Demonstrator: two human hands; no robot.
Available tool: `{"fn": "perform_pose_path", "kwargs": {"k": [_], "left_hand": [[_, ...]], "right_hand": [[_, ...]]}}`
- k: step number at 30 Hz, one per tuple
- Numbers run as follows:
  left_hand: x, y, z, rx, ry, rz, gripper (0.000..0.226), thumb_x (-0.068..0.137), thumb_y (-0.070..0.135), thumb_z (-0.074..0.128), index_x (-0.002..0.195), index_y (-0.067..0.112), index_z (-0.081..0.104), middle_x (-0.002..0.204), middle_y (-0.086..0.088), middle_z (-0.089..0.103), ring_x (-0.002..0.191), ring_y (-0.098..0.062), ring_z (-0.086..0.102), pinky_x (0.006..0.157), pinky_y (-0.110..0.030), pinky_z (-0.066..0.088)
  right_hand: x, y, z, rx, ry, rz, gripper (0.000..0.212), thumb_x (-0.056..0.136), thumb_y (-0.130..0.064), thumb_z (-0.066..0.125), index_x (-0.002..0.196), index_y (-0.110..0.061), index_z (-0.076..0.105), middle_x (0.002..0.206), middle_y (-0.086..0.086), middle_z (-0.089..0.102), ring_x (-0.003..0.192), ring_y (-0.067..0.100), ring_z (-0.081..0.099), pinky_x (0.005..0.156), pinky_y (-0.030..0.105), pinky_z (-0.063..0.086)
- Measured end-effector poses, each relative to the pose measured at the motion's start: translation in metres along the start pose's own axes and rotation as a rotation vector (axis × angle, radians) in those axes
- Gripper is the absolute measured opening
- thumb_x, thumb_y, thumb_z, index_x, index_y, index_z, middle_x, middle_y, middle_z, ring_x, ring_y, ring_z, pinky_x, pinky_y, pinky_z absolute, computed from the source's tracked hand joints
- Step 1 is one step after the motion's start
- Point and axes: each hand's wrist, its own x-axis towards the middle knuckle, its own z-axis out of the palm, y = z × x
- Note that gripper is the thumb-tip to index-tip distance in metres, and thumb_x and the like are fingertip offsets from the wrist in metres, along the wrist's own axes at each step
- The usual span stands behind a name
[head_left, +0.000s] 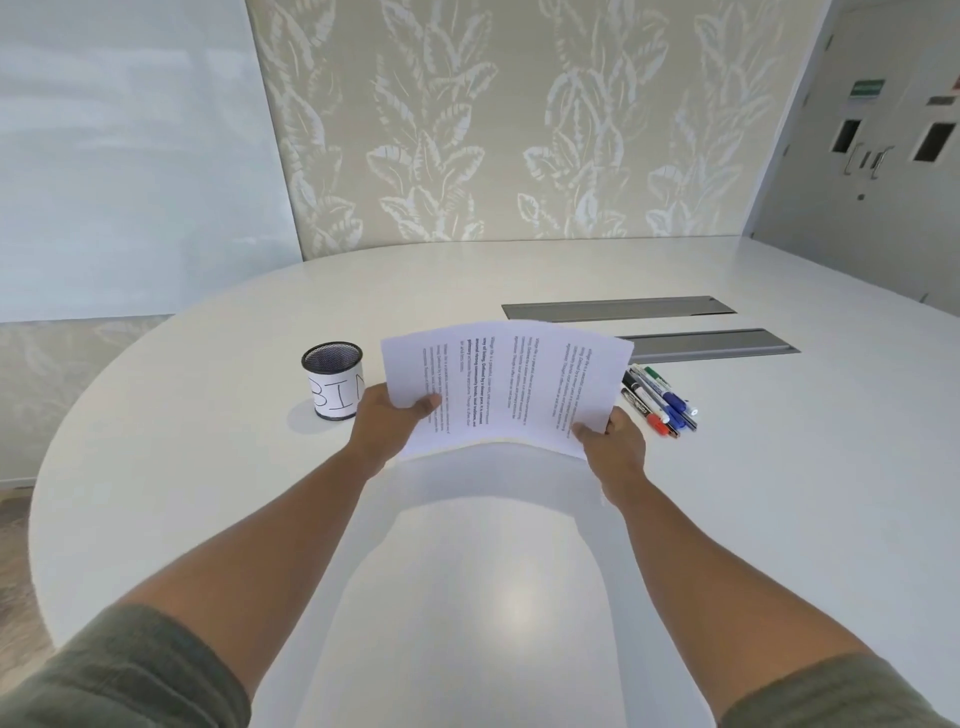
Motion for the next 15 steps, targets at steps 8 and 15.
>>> {"fn": "perform_pose_path", "kwargs": {"k": [8, 15], "left_hand": [[0.003, 0.009, 0.002, -0.079, 0.02, 0.034, 0.019, 0.08, 0.024, 0.083, 0.097, 0.024, 0.074, 0.094, 0.008, 0.077, 0.084, -0.009, 0.073, 0.073, -0.027, 0.055], [-0.005, -0.013, 0.0, -0.021, -0.052, -0.066, 0.017, 0.078, 0.025, 0.084, 0.091, 0.03, 0.073, 0.095, 0.011, 0.077, 0.092, -0.016, 0.073, 0.084, -0.033, 0.055]], "right_hand": [[0.003, -0.01, -0.004, -0.027, 0.009, -0.034, 0.018, 0.083, -0.011, 0.069, 0.095, -0.019, 0.059, 0.088, -0.008, 0.064, 0.076, 0.006, 0.059, 0.059, 0.02, 0.041], [-0.003, 0.007, -0.009, -0.056, -0.056, 0.053, 0.024, 0.079, -0.011, 0.073, 0.096, -0.021, 0.06, 0.095, -0.005, 0.067, 0.085, 0.014, 0.064, 0.061, 0.021, 0.045]]}}
